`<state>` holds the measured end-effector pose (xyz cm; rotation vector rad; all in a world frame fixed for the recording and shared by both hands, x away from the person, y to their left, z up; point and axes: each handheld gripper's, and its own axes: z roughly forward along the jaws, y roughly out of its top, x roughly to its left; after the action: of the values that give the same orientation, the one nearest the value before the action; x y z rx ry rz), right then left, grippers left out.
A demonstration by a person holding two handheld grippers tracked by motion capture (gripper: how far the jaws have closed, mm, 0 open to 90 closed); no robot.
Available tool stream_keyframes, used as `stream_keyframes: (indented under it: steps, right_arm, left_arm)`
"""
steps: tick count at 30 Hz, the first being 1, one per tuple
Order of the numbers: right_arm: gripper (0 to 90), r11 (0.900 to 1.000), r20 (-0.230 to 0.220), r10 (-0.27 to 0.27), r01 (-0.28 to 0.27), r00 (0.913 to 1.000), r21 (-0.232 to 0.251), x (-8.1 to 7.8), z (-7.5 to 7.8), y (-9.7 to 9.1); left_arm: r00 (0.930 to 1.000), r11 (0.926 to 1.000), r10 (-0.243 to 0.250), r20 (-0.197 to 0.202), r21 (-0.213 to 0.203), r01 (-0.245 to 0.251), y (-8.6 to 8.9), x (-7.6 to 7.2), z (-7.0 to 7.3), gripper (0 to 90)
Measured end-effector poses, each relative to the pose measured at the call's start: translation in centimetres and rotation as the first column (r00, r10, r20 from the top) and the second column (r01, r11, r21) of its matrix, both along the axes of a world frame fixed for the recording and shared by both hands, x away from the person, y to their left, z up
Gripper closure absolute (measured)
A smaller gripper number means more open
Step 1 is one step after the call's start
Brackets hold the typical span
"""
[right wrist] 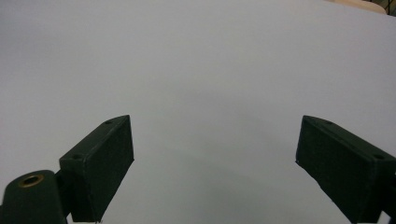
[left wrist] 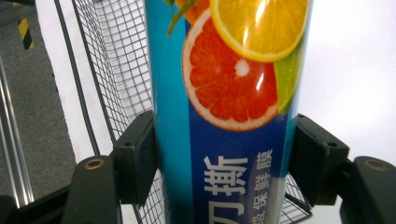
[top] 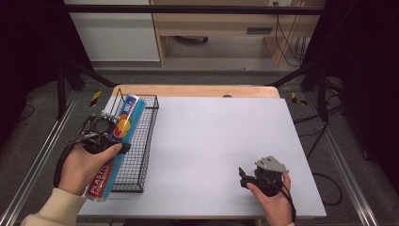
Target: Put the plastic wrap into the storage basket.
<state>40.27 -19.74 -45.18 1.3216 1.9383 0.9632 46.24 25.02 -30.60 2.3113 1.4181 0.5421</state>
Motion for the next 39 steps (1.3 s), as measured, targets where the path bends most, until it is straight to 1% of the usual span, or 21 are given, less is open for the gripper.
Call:
stream_keyframes:
  steps: [1, 2, 4, 6, 8, 11, 14, 17, 20, 22, 24, 25, 28, 39]
  right_arm:
    - [11.5, 1.0, -0.002, 0.0, 0.0, 1.0, 0.005, 0.0, 0.0, 0.0]
    - [11.5, 1.0, -0.002, -0.001, 0.001, 1.0, 0.006, 0.0, 0.0, 0.0]
    - [11.5, 1.0, -0.002, -0.001, 0.001, 1.0, 0.007, 0.0, 0.0, 0.0]
    - [11.5, 1.0, -0.002, 0.001, -0.001, 1.0, 0.007, 0.1, 0.0, -0.1]
    - [11.5, 1.0, -0.002, 0.002, -0.002, 1.0, 0.008, 0.1, 0.0, -0.1]
    - [11.5, 0.9999, -0.005, 0.001, -0.001, 1.0, 0.011, 0.0, 0.0, -0.1]
    - [11.6, 0.9999, -0.002, 0.005, -0.005, 1.0, 0.009, 0.1, 0.0, -0.1]
    - [11.5, 0.9999, -0.002, 0.006, -0.006, 1.0, 0.008, 0.1, 0.0, -0.1]
    - [11.5, 0.9999, -0.003, 0.004, -0.004, 1.0, 0.01, 0.1, 0.0, -0.1]
    - [11.5, 0.9999, -0.003, 0.004, -0.004, 1.0, 0.01, 0.1, 0.0, -0.1]
    - [11.5, 0.9999, -0.003, 0.005, -0.005, 1.0, 0.012, 0.1, 0.0, -0.2]
    - [11.5, 0.9999, -0.004, 0.005, -0.005, 1.0, 0.011, 0.1, 0.0, -0.2]
    - [11.5, 0.9999, -0.006, 0.009, -0.009, 0.9999, 0.011, 0.1, 0.0, -0.1]
    - [11.5, 0.9999, -0.001, 0.007, -0.007, 1.0, 0.013, 0.1, 0.1, -0.2]
  left_arm:
    - [1.0, 1.0, 0.003, -0.004, 0.0, -0.003, 0.0, 0.1, -0.2, 32.1]
    - [1.0, 0.9999, -0.005, 0.001, 0.012, 0.005, 0.2, 0.3, -0.4, 32.1]
    - [0.9998, 0.9999, 0.013, -0.014, -0.005, -0.013, 0.2, 0.4, -0.7, 32.1]
    - [0.9998, 0.9999, 0.015, -0.013, -0.004, -0.015, 0.3, 0.7, -0.9, 32.1]
    - [0.9996, 0.9998, 0.017, -0.023, -0.005, -0.017, 0.4, 0.9, -1.1, 32.1]
    - [0.9993, 0.9997, 0.024, -0.028, -0.002, -0.024, 0.4, 1.2, -1.5, 32.1]
    - [0.9986, 0.9997, 0.026, -0.047, -0.003, -0.026, 0.4, 1.6, -1.9, 32.1]
    - [0.9967, 0.9989, 0.043, -0.069, -0.017, -0.045, 0.3, 2.1, -2.4, 32.1]
    - [0.9955, 0.999, 0.043, -0.085, -0.01, -0.044, 0.4, 2.5, -2.8, 32.1]
    - [0.9952, 0.9986, 0.052, -0.083, -0.006, -0.053, 0.4, 2.6, -2.9, 32.1]
    - [0.9945, 0.9985, 0.051, -0.092, -0.015, -0.053, 0.6, 2.8, -3.1, 32.1]
    - [0.9936, 0.998, 0.059, -0.096, -0.016, -0.061, 0.7, 2.9, -3.3, 32.1]
    - [0.9917, 0.998, 0.062, -0.113, -0.004, -0.063, 0.8, 3.2, -3.6, 32.1]
    - [0.9872, 0.9977, 0.067, -0.144, 0.017, -0.066, 0.9, 3.9, -4.7, 32.1]
